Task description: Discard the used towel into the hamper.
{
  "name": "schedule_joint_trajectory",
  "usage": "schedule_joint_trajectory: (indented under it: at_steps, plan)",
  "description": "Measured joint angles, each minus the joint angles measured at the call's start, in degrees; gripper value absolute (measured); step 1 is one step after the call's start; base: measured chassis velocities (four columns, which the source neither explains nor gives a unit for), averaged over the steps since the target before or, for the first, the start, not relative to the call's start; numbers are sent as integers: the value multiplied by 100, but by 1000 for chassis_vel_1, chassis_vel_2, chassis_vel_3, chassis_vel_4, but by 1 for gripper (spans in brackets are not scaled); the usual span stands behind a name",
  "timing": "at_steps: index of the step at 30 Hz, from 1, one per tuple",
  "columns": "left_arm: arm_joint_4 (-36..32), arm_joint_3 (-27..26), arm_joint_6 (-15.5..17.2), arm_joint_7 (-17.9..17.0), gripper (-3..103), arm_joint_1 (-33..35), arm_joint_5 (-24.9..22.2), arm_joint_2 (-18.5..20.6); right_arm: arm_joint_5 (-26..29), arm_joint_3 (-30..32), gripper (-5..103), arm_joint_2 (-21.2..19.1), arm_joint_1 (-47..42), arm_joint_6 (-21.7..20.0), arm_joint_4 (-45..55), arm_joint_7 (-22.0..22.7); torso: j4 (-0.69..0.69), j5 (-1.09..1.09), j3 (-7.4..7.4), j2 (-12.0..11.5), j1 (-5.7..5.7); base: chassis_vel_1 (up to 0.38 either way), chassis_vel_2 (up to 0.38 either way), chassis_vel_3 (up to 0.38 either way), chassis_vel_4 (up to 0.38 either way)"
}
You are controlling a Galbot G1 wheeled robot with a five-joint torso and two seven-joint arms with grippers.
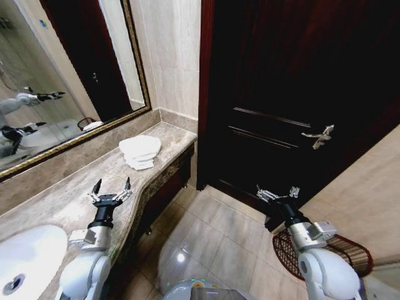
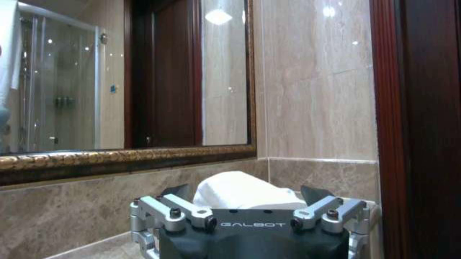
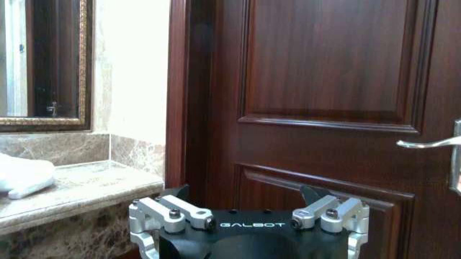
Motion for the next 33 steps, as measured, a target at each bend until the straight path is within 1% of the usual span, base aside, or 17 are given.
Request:
schedule_joint_trajectory:
  at_steps: [21,31,33]
  plan:
    - [-17,-1,57,10,100,-18,10,-2,-2,-1,100,-7,-4,1,3,-23,0,0,0,0,0,-87,89,91,-86]
    - [-64,3,179,-2,100,-21,16,1,3,2,100,-20,-9,-5,3,-96,-1,-1,0,0,1,-86,97,89,-91]
    - [-82,3,210,-5,100,-20,16,4,40,-8,100,-21,-19,-28,12,-108,0,1,0,0,0,-97,81,112,-80]
